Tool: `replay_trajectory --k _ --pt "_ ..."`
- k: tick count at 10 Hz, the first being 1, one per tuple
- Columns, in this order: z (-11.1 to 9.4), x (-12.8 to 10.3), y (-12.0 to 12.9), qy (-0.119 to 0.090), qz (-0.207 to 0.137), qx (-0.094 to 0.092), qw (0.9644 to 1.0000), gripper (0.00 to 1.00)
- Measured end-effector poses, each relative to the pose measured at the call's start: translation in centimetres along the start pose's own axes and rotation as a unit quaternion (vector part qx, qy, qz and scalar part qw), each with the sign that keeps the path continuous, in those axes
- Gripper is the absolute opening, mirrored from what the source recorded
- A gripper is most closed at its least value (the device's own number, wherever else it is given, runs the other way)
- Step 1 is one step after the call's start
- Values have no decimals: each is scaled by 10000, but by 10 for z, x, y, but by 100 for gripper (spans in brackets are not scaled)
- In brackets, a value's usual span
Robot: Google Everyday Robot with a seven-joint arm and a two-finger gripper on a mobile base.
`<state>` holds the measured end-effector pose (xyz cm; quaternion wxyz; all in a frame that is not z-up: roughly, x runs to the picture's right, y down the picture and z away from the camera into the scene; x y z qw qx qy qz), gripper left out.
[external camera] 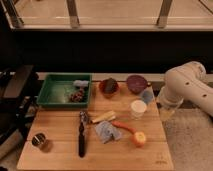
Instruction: Place brush in table surface
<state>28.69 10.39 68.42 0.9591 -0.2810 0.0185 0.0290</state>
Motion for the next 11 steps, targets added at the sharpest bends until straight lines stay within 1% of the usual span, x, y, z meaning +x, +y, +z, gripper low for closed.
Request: replay_trajectory --k 1,2,3,4,5,6,8,9,11 --pt "0 4 -3 -91 163 -88 9998 65" --pt "2 3 -7 -235 502 -287 9980 65" --pt "4 -4 -11 -347 912 -468 9941 65" --pt "5 -13 -12 -420 1191 -598 9902 65" --pt "7 -27 -11 -479 1296 -726 9877 65" --pt "7 -47 -10 -564 1288 -794 9869 65" --pt "3 -74 -4 -695 1282 -801 9861 65" --pt "1 -95 4 -821 1282 -791 9852 65" --pt "0 -122 20 -975 1399 -745 9825 65"
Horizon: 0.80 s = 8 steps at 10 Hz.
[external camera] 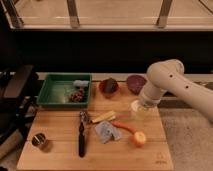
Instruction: Place brush in table surface
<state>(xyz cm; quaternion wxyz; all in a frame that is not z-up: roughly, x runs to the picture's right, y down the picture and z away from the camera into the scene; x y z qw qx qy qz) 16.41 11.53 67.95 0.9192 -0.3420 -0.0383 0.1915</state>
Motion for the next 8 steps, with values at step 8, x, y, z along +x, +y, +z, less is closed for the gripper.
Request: replay_trajectory --k 8 --pt "25 -32 33 -179 286 -4 9994 65"
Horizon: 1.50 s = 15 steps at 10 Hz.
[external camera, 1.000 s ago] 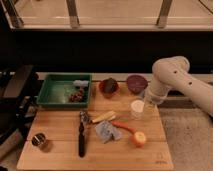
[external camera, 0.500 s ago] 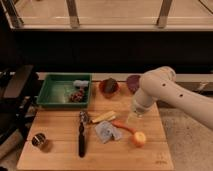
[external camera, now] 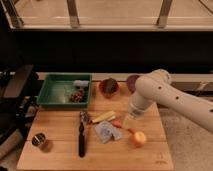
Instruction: Place brush in table surface
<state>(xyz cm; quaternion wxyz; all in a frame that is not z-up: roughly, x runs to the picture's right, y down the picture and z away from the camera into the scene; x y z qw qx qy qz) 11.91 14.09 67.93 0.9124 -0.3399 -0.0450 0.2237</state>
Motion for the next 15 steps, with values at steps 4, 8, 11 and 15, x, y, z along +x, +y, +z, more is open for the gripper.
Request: replay_trajectory --k 4,8,11,15 --pt "7 -5 3 -190 100 -95 9997 65" --pt "36 -55 22 -919 663 -96 9935 65" --pt "51 -75 29 -1254 1224 -86 9845 65" --pt "75 -116 48 -1358 1515 -105 9790 65"
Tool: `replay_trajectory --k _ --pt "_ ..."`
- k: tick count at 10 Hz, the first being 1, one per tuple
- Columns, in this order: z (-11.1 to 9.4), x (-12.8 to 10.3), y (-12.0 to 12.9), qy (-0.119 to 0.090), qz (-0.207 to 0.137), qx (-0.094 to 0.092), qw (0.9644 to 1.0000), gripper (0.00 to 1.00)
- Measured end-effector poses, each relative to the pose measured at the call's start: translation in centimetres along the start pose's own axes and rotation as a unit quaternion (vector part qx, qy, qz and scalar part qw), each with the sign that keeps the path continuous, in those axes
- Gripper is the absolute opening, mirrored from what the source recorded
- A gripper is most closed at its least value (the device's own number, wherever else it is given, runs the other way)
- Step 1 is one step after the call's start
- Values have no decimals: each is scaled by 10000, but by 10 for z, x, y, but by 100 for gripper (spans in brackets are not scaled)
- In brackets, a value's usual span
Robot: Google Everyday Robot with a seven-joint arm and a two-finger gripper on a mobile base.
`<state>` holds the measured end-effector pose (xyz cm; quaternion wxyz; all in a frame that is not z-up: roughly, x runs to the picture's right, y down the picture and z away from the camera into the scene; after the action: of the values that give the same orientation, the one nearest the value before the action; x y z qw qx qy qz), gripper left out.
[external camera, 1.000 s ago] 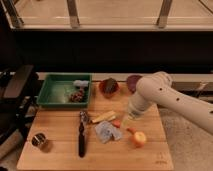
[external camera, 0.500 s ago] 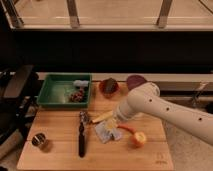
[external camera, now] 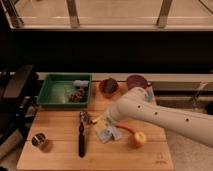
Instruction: Place brush in table surface
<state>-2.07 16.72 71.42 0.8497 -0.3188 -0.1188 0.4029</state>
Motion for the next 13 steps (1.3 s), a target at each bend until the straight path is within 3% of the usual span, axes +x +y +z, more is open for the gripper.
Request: replay_trajectory --k 2,5,8,11,13 --pt "19 -8 17 117 -47 -64 9999 65" --pt "19 -7 16 123 -33 -59 9999 65" --pt "27 -6 19 116 105 -243 9996 65" --pt "75 -16 45 135 274 -539 9981 65" --pt "94 -22 56 130 428 -585 9973 65"
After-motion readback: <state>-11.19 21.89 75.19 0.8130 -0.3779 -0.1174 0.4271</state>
